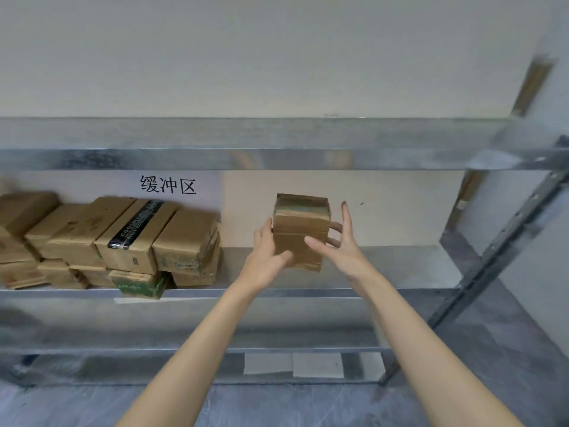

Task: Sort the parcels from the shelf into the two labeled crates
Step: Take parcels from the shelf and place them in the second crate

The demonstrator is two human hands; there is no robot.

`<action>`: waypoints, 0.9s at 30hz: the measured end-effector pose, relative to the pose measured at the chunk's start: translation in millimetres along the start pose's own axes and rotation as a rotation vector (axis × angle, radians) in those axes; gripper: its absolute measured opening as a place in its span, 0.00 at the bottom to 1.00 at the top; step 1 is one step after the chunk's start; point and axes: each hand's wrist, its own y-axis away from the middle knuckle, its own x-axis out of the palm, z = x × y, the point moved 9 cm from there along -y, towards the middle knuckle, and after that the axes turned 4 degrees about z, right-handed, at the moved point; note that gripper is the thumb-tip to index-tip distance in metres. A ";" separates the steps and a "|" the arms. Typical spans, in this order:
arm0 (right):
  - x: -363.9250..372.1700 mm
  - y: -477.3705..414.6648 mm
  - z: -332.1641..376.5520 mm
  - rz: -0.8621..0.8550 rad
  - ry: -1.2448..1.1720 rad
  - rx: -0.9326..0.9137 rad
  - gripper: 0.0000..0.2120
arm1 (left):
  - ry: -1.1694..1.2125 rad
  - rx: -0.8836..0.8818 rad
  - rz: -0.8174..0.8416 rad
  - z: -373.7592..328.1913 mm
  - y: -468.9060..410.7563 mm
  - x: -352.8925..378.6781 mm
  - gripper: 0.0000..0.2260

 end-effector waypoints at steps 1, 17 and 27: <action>-14.8 11.7 7.9 -0.028 -0.020 -0.022 0.60 | -0.008 0.011 -0.005 -13.9 4.0 10.0 0.42; -301.1 278.9 90.9 -0.634 0.205 -0.228 0.40 | 0.272 0.434 0.376 -253.4 78.9 275.2 0.32; -414.5 464.7 98.6 -1.037 0.368 -0.219 0.40 | 0.296 0.630 0.680 -360.6 162.4 440.4 0.31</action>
